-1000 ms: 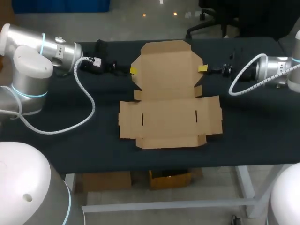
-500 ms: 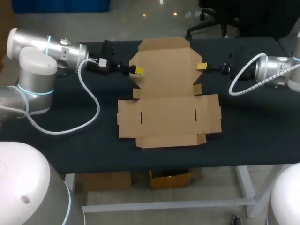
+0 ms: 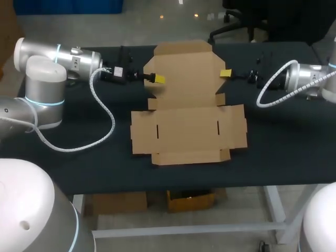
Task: Assemble the packaging by folding the flat box into shape, placing the metal phone stand inside, and closing the box properly
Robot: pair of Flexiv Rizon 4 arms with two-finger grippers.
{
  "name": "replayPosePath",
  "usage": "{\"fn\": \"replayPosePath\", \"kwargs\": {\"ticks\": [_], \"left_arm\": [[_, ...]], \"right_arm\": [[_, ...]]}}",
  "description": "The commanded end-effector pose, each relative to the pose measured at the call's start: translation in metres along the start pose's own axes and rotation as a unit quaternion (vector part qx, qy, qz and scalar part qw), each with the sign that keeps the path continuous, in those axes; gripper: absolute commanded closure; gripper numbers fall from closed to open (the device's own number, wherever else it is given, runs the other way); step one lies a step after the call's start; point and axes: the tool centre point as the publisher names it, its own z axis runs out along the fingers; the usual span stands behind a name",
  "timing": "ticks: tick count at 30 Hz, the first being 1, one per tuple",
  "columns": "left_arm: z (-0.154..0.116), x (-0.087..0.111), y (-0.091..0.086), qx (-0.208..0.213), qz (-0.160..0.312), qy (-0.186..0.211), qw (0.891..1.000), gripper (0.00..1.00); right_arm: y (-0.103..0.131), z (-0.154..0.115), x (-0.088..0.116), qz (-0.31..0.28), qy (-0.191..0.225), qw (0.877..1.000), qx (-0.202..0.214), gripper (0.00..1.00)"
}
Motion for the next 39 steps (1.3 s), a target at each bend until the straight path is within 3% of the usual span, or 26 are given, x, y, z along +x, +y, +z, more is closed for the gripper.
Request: {"fn": "replayPosePath", "kwargs": {"ticks": [1,28,30,36,39], "left_arm": [[0.003,-0.004,-0.002,0.004,0.003,0.013,1.000,0.00],[0.024,0.007,-0.011,0.009,0.032,0.055,0.998,0.00],[0.025,0.007,-0.012,0.009,0.033,0.057,0.998,0.03],[0.028,0.008,-0.012,0.009,0.035,0.062,0.997,0.29],[0.029,0.009,-0.013,0.010,0.036,0.064,0.997,0.36]], "right_arm": [[0.000,-0.001,-0.002,-0.001,0.006,1.000,-0.001,1.00],[0.005,0.004,-0.001,-0.005,0.018,1.000,-0.006,1.00],[0.005,0.005,0.000,-0.005,0.019,1.000,-0.005,1.00],[0.006,0.005,-0.001,-0.005,0.019,1.000,-0.006,1.00],[0.006,0.004,-0.001,-0.005,0.019,1.000,-0.007,1.00]]}}
